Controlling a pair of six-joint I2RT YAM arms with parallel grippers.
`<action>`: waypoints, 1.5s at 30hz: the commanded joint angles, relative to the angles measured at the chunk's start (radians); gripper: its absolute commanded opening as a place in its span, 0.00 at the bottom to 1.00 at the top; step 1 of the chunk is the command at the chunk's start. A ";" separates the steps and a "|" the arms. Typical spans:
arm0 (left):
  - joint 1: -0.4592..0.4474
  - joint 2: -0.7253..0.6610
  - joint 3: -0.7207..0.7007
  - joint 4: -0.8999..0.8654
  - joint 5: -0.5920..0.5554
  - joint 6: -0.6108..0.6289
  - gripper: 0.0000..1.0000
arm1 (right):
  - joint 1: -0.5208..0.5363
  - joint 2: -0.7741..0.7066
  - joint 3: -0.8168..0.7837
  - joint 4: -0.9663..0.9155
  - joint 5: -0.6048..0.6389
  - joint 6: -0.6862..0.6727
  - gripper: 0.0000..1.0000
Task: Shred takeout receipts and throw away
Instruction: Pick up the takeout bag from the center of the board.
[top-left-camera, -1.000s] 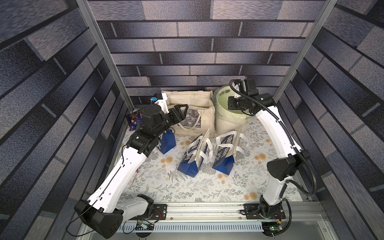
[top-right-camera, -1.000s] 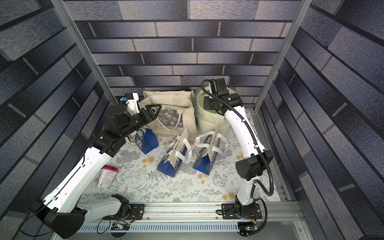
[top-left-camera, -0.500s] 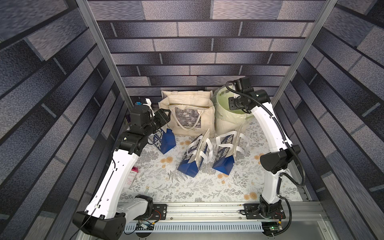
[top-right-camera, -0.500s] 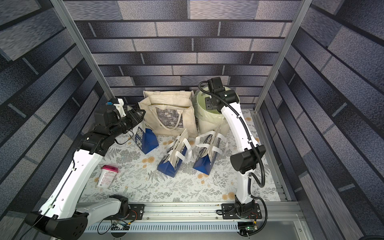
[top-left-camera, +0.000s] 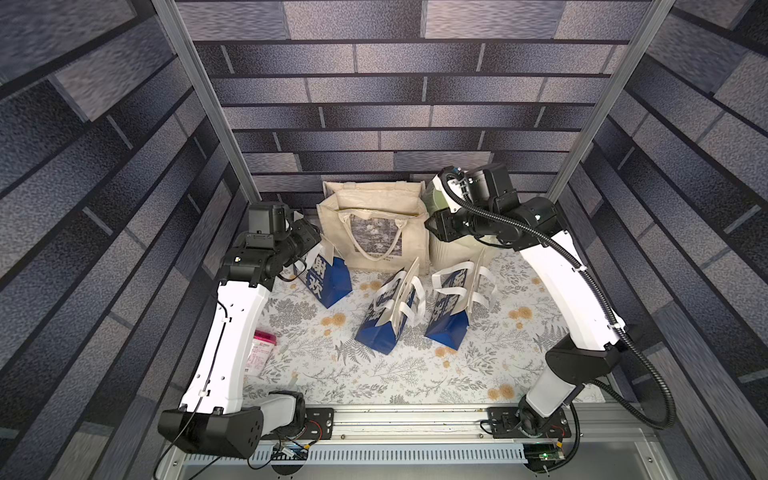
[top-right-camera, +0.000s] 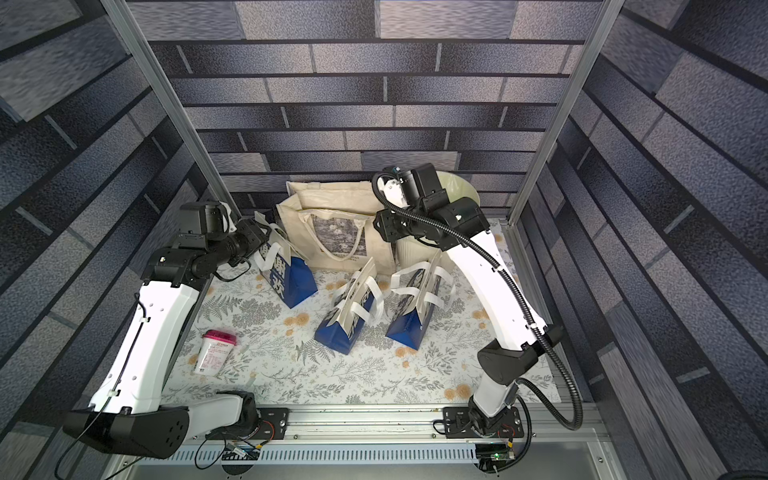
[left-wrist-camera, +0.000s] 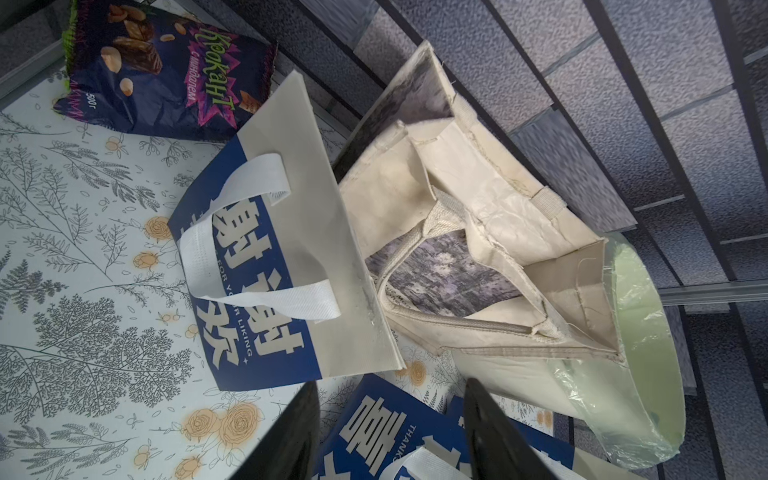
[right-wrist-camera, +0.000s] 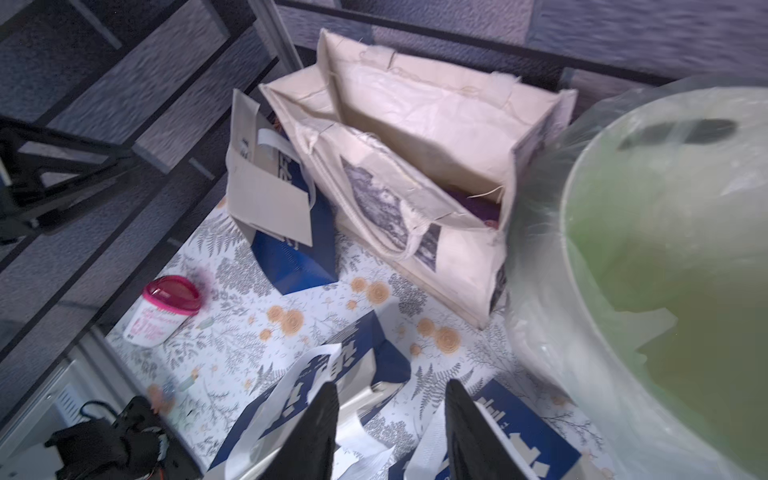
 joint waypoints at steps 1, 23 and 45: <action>0.005 0.038 0.035 -0.052 0.008 0.042 0.59 | 0.007 -0.007 -0.078 0.037 -0.014 0.035 0.45; 0.124 0.436 0.325 -0.042 0.018 0.104 0.48 | 0.017 -0.211 -0.353 0.165 0.011 0.055 0.48; 0.142 0.401 0.283 -0.090 -0.064 0.198 0.04 | 0.018 -0.200 -0.319 0.165 0.023 0.008 0.46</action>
